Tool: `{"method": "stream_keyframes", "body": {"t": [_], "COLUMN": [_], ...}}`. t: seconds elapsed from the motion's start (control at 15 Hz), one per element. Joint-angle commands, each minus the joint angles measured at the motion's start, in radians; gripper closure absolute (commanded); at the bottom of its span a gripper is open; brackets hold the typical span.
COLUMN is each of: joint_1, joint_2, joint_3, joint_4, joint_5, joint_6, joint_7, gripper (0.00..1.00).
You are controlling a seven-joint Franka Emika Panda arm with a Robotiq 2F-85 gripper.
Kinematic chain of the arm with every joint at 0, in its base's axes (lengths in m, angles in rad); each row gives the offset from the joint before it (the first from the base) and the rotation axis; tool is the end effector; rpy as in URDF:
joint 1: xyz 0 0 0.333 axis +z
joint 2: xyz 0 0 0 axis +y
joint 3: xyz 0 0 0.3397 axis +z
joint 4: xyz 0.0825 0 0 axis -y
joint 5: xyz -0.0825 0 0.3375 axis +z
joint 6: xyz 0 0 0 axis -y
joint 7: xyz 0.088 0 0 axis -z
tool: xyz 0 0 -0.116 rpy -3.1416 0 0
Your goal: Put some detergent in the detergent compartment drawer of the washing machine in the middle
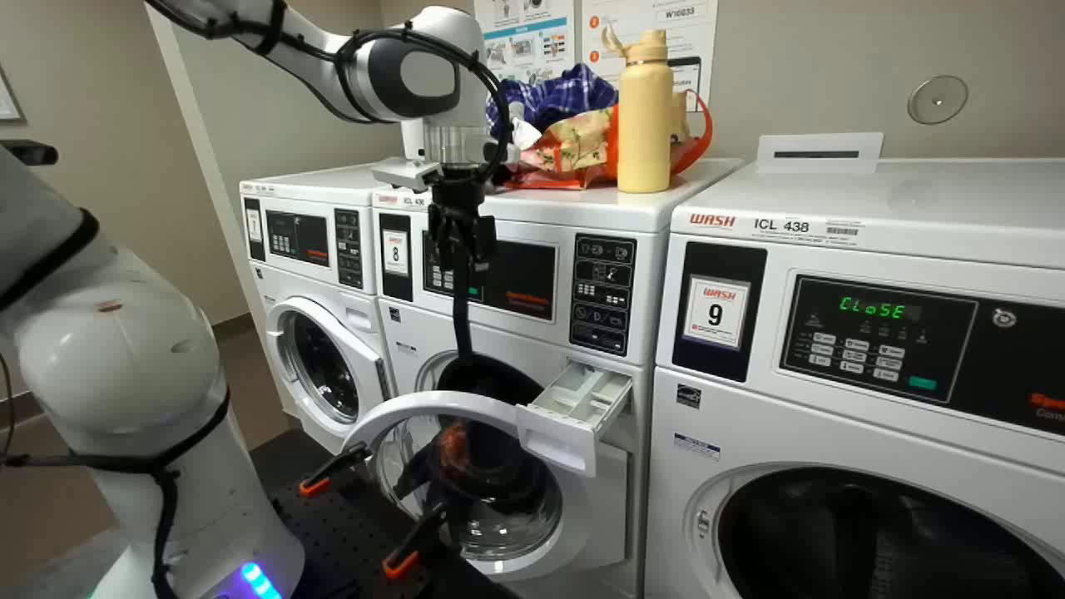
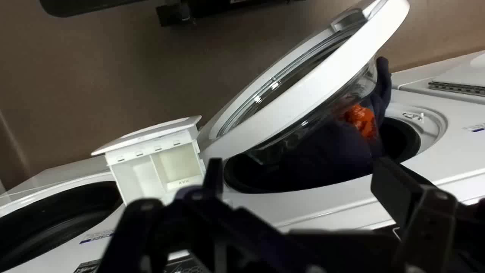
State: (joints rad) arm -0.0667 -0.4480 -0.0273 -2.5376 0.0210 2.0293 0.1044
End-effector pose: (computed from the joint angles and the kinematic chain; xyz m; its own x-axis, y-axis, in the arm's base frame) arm 0.3406 -0.0313 0.4581 0.9772 -0.2026 -0.0634 -0.2045 -0.9786 -0.0236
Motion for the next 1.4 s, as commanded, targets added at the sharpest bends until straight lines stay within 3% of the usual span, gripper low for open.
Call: {"method": "stream_keyframes", "body": {"t": [0.0, 0.27, 0.47, 0.73, 1.0, 1.33], "joint_1": [0.0, 0.0, 0.024, 0.081, 0.114, 0.167], "joint_2": [0.0, 0.0, 0.026, 0.092, 0.161, 0.24], "joint_3": [0.0, 0.0, 0.037, 0.117, 0.194, 0.227], "joint_4": [0.001, 0.001, 0.044, 0.181, 0.376, 0.545], "joint_5": [0.0, 0.0, -0.018, -0.074, -0.222, -0.29], "joint_6": [-0.002, -0.002, -0.022, -0.096, -0.181, -0.146], "joint_7": [0.0, 0.0, 0.004, -0.005, -0.006, -0.043], "gripper": [0.0, 0.0, 0.0, 0.0, 0.0, 0.0]}}
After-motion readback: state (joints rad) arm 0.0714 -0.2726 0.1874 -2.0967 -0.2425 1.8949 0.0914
